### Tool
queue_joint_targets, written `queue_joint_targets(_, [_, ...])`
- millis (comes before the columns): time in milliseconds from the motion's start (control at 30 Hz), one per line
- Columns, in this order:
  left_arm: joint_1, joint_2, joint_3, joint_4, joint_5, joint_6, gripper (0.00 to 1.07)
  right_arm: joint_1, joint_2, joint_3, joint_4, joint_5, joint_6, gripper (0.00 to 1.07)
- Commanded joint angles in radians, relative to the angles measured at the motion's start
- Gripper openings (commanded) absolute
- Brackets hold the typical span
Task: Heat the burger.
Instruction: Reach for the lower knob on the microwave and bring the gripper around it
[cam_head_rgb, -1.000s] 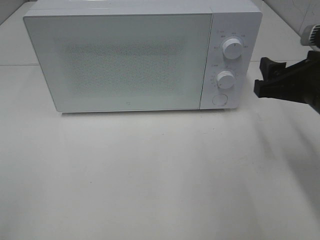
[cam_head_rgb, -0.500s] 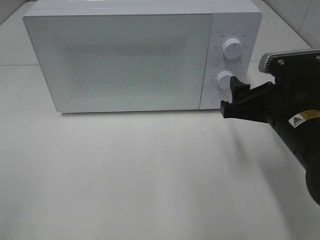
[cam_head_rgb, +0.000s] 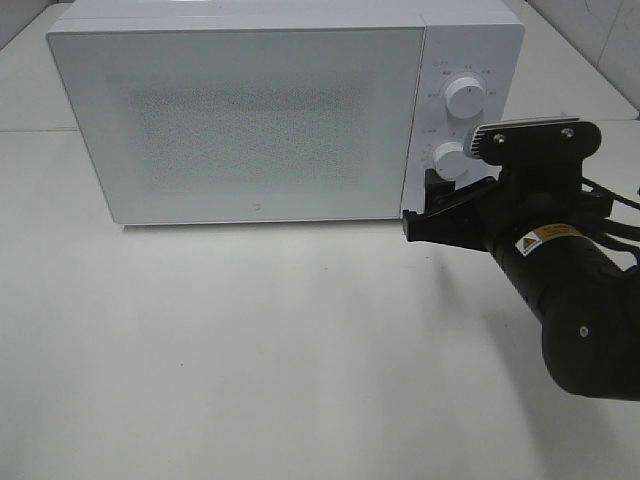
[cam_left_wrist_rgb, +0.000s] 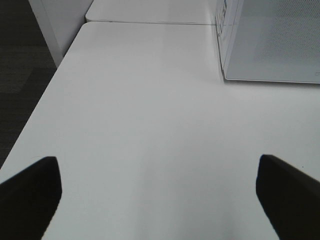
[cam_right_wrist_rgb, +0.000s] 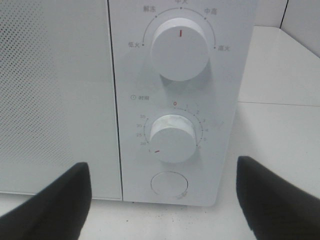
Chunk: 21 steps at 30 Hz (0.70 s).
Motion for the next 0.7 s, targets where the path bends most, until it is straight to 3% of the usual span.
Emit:
queue_joint_targets(33, [0.002, -0.015, 0.0, -0.001, 0.001, 0.0, 0.98, -0.018, 0.017, -0.027, -0.02, -0.07, 0.009, 0.76])
queue_joint_targets(700, [0.002, -0.015, 0.0, -0.001, 0.001, 0.0, 0.98, -0.111, 0.179, -0.222, -0.08, -0.047, 0.042, 0.76])
